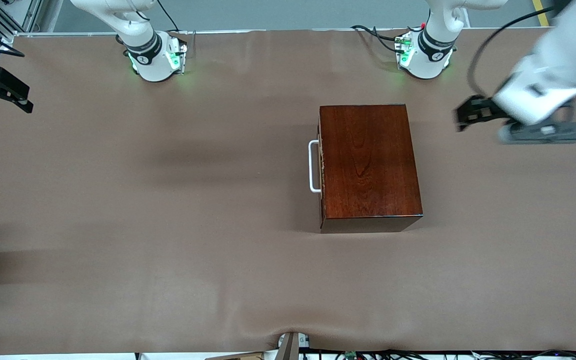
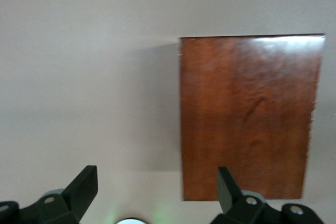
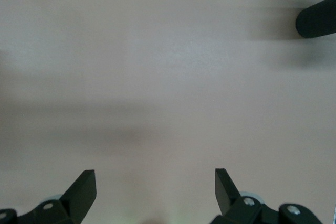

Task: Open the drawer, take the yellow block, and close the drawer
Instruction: 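Move the left gripper to the white drawer handle, then hook the white handle with the left gripper, then pull the drawer open with the left gripper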

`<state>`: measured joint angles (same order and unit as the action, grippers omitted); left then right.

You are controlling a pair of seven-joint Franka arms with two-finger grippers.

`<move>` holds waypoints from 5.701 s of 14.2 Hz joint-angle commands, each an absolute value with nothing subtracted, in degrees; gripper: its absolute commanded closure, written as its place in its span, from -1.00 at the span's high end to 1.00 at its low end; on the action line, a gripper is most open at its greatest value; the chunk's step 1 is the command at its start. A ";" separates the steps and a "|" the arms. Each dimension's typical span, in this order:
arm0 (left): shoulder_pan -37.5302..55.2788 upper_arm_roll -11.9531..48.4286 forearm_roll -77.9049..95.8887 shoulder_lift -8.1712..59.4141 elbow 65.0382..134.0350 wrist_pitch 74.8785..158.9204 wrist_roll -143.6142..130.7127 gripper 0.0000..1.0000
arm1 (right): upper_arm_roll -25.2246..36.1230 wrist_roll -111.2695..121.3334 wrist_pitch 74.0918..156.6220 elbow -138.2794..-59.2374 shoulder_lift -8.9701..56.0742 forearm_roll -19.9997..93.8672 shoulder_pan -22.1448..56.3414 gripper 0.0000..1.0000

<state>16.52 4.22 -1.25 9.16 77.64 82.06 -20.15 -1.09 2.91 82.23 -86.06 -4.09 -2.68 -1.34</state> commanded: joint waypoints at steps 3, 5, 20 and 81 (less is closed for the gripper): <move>31.52 3.34 -7.02 20.11 70.58 86.46 -37.32 1.00 | -1.67 2.46 81.12 -84.64 -3.52 -2.29 -2.11 1.00; 36.01 3.25 -7.29 23.19 70.40 91.56 -45.05 1.00 | -1.67 2.46 81.12 -84.64 -3.52 -2.20 -2.11 1.00; 53.52 1.76 -22.67 40.69 69.96 107.40 -68.91 1.00 | -1.67 2.64 80.24 -84.55 -2.20 -2.29 -3.69 1.00; 54.05 1.93 -16.70 50.27 68.21 140.19 -79.98 1.00 | -1.32 3.08 80.16 -84.11 -0.97 -3.16 -3.87 1.00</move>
